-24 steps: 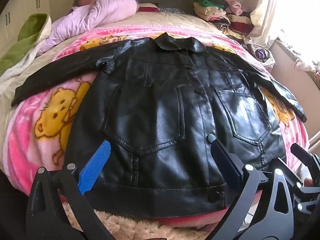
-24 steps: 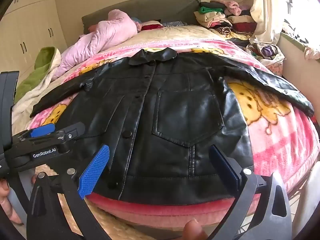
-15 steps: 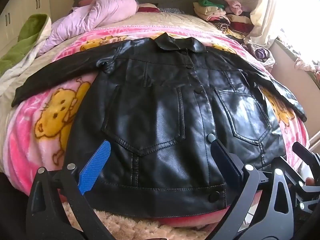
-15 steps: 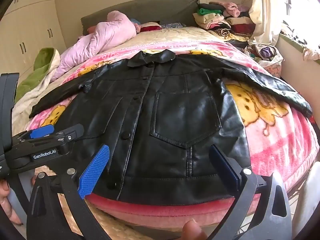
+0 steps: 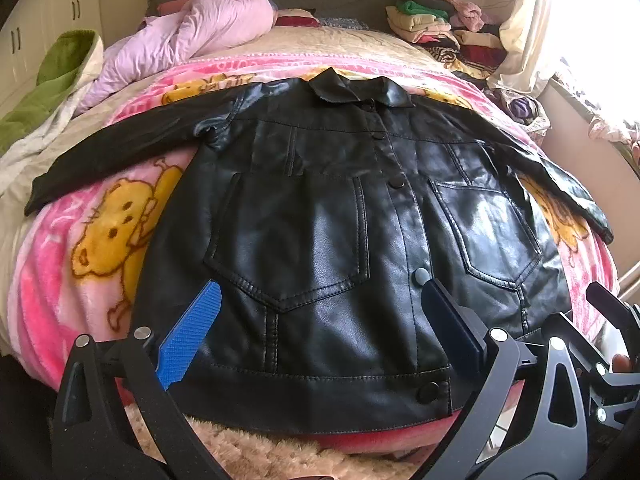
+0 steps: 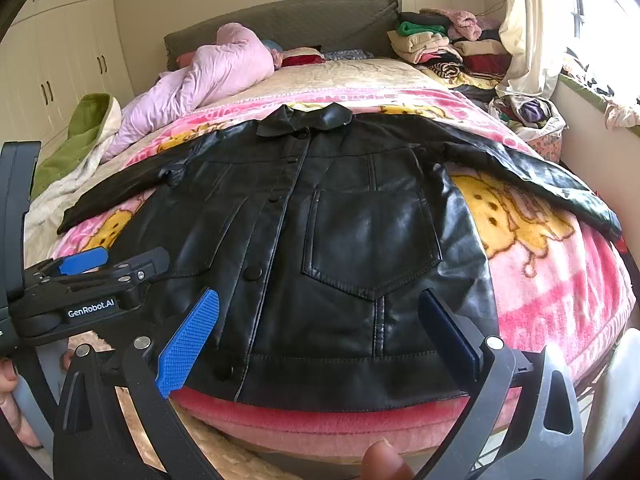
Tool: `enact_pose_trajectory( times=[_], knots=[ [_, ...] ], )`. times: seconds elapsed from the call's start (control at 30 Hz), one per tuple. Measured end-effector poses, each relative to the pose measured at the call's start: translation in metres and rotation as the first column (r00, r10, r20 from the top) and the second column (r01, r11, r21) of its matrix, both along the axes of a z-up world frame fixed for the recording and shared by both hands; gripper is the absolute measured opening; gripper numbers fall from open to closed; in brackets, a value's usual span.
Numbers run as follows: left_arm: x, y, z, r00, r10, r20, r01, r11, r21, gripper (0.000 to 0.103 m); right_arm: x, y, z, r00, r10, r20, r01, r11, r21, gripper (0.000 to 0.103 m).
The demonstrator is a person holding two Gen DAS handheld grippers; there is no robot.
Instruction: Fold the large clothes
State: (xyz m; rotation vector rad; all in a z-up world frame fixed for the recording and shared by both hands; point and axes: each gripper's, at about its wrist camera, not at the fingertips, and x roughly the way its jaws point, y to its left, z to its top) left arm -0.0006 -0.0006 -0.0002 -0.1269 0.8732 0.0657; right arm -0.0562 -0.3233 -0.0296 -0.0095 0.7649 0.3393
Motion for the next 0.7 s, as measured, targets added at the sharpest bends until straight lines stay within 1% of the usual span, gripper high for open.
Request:
enact_pose_trajectory(
  times=[0.2,0.23,0.37,0.7],
  knots=[
    [-0.0002,-0.0002,-0.0001,1.000,-0.002,0.001,0.002,1.000,-0.001,0.094,-0.0012,0.0016,0.0007,1.000,0.003,-0.001,-0.003,1.000,0.000,0.099],
    [-0.0007,0.0009,0.0046,1.000,-0.001,-0.001,0.001,1.000,0.002,0.094,-0.0011,0.0021,0.0002,1.000,0.002,-0.002,-0.002,1.000,-0.001,0.099],
    [-0.0011,0.0012,0.0054,1.000,0.001,0.001,-0.001,1.000,0.001,0.094,-0.0009,0.0023,-0.0012,1.000,0.006,-0.001,-0.006,1.000,0.000,0.099],
    [-0.0008,0.0006,0.0045,1.000,0.000,0.001,0.000,1.000,0.004,0.094,-0.0014,0.0026,-0.0009,1.000,0.004,0.000,-0.004,1.000,0.002,0.099]
  ],
)
